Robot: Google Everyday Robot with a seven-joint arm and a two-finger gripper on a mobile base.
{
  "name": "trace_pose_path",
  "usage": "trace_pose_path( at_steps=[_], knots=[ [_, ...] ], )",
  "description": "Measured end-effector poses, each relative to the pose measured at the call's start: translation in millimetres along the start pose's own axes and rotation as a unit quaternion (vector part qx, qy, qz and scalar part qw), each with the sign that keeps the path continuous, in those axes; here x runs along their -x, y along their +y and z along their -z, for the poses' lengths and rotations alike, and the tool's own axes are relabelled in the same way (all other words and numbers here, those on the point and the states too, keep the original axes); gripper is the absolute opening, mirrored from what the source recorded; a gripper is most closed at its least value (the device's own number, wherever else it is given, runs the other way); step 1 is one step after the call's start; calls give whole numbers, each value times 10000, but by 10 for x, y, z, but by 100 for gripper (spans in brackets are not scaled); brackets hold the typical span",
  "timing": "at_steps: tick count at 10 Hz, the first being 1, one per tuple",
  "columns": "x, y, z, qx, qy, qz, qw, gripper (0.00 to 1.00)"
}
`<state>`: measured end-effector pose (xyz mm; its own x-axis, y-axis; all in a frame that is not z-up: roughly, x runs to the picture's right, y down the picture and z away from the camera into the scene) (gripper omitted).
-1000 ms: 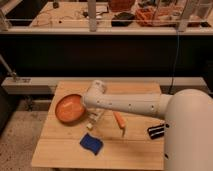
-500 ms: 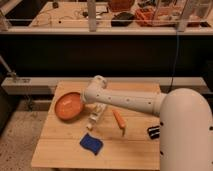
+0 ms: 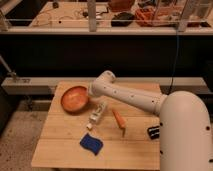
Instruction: Drag the ceramic bowl in a circle
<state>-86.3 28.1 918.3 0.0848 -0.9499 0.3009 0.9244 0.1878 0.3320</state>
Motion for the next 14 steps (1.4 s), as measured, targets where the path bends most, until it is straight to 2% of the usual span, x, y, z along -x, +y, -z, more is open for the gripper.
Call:
trace_pose_path(
  at_steps=[2, 3, 4, 6, 7, 9, 11, 14],
  knots=[
    [20, 253, 103, 102, 27, -262, 9996, 0],
    [107, 346, 169, 127, 23, -356, 9993, 0],
    [223, 396, 242, 155, 25, -386, 9991, 0],
    [491, 344, 346, 186, -8, -342, 9992, 0],
    [683, 262, 396, 198, -47, -252, 9995, 0],
    [858, 31, 376, 238, -105, 11, 9997, 0],
    [931, -330, 257, 245, -196, 431, 9986, 0],
    [871, -811, 33, 122, -330, 1047, 9939, 0]
  ],
)
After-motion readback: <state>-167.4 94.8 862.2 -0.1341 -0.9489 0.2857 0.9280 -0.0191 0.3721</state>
